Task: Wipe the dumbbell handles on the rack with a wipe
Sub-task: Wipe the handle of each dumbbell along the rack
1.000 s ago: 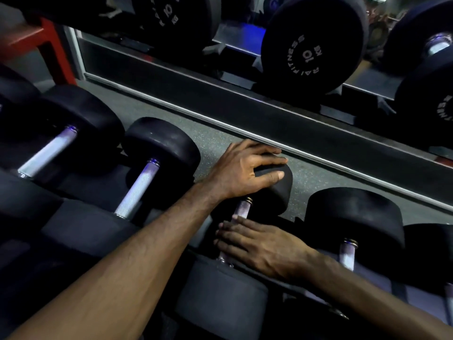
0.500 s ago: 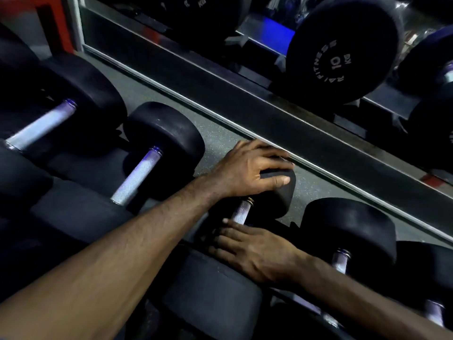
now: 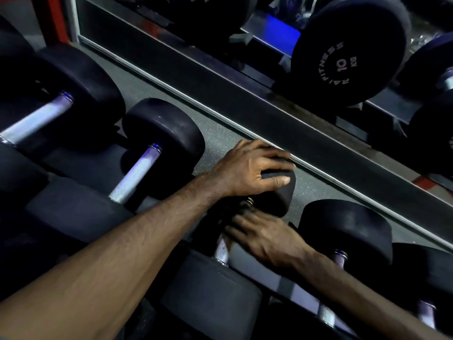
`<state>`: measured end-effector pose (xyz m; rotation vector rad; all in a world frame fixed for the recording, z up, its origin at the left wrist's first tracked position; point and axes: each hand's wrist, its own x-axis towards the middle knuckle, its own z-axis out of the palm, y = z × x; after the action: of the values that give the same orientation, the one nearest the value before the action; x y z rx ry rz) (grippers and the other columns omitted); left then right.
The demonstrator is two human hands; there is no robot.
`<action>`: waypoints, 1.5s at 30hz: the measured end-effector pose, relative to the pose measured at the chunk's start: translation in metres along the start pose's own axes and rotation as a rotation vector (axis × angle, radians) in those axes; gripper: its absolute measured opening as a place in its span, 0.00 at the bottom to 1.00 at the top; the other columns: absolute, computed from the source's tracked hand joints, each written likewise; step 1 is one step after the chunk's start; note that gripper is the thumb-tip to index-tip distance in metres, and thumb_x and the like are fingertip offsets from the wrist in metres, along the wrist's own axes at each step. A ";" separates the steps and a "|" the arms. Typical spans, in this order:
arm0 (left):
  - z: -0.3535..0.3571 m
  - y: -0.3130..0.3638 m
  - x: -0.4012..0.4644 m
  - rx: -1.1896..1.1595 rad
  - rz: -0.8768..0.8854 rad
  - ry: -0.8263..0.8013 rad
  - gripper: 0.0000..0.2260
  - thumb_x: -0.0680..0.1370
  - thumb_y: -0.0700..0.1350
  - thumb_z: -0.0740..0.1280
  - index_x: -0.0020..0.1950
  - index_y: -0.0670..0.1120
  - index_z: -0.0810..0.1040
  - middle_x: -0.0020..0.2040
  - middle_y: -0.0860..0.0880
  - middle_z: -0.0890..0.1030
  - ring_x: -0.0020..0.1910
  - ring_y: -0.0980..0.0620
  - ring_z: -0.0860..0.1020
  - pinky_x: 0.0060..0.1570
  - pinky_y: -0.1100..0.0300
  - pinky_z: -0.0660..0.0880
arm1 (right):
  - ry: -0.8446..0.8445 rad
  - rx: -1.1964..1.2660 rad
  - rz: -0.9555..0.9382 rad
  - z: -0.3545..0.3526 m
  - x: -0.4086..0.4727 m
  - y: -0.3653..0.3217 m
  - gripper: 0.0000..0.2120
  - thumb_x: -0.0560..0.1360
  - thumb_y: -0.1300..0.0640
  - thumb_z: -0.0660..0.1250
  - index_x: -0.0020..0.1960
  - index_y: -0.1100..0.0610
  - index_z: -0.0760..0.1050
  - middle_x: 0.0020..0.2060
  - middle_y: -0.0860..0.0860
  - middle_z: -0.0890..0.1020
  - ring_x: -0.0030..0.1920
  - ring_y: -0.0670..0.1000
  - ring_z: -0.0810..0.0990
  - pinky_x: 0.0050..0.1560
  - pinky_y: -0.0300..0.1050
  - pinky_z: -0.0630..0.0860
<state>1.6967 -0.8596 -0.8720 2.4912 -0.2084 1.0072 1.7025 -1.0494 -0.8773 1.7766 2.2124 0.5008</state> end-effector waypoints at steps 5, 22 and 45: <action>0.000 0.003 0.001 -0.015 -0.006 -0.005 0.21 0.81 0.67 0.62 0.70 0.62 0.82 0.73 0.62 0.78 0.70 0.54 0.72 0.70 0.50 0.66 | 0.020 0.013 -0.031 0.004 -0.008 0.001 0.22 0.87 0.59 0.47 0.70 0.58 0.77 0.63 0.56 0.82 0.65 0.58 0.81 0.71 0.55 0.75; -0.002 0.005 0.000 -0.030 -0.046 -0.031 0.21 0.82 0.66 0.62 0.71 0.62 0.82 0.74 0.63 0.77 0.72 0.56 0.70 0.71 0.47 0.66 | 0.474 0.405 0.662 0.018 -0.010 -0.044 0.16 0.82 0.61 0.62 0.65 0.58 0.83 0.66 0.53 0.83 0.70 0.49 0.79 0.69 0.42 0.75; -0.005 0.006 0.001 -0.037 -0.058 -0.043 0.19 0.81 0.64 0.64 0.70 0.64 0.81 0.74 0.64 0.77 0.70 0.56 0.72 0.70 0.50 0.66 | 0.414 2.229 1.627 0.027 0.057 -0.023 0.05 0.82 0.64 0.64 0.50 0.64 0.77 0.34 0.59 0.82 0.27 0.52 0.82 0.28 0.46 0.81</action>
<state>1.6929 -0.8625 -0.8663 2.4724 -0.1657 0.9195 1.6804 -0.9952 -0.9110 -1.3998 0.1439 0.9134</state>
